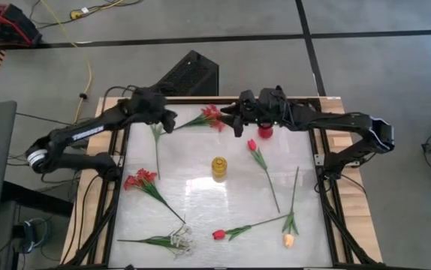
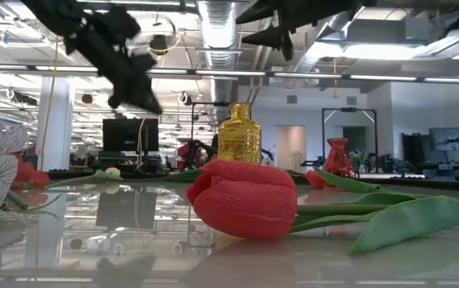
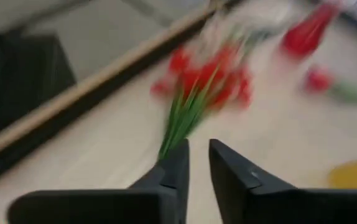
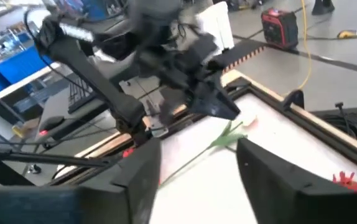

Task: Sort flowers into vase by color
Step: Put the top red flowers into the red vase

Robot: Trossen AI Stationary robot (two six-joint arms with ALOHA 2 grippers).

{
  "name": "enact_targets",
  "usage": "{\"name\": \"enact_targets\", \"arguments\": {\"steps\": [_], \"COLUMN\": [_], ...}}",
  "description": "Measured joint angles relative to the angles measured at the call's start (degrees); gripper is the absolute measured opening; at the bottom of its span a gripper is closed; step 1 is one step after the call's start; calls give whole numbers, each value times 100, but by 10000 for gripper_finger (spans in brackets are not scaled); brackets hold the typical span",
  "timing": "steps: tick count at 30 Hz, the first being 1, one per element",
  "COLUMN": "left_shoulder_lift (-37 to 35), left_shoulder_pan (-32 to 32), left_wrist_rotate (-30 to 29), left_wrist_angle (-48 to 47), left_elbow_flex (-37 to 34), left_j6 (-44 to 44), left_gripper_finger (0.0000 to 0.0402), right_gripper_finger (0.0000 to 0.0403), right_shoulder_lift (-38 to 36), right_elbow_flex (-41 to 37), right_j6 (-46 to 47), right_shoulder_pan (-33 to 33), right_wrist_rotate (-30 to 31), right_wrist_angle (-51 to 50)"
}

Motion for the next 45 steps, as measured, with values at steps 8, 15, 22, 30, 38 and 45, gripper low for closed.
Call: {"name": "enact_targets", "arguments": {"steps": [8, 15, 22, 30, 38, 45], "left_shoulder_lift": [1709, 2664, 3112, 3149, 2590, 1321], "left_shoulder_pan": [122, 55, 57, 58, 87, 301], "left_wrist_rotate": [138, -7, -29, -75, -187, 466], "left_wrist_angle": [-213, -307, -208, -300, -377, 375], "left_elbow_flex": [376, 660, 700, 692, 631, 663], "left_j6": [1171, 1691, 1789, 1781, 1526, 607], "left_gripper_finger": [162, 176, 176, 99, 12, 3], "right_gripper_finger": [270, 270, 270, 270, 270, 270], "right_shoulder_lift": [-2, -2, -2, -2, -2, 41], "right_elbow_flex": [-2, -2, -2, -2, -2, -2], "right_j6": [-28, -33, -37, -42, -39, -25], "right_shoulder_pan": [208, 410, 477, 464, 395, 457], "right_wrist_rotate": [-19, -28, -26, -22, -13, -17], "right_wrist_angle": [-26, -362, -558, -599, -563, -385]}}
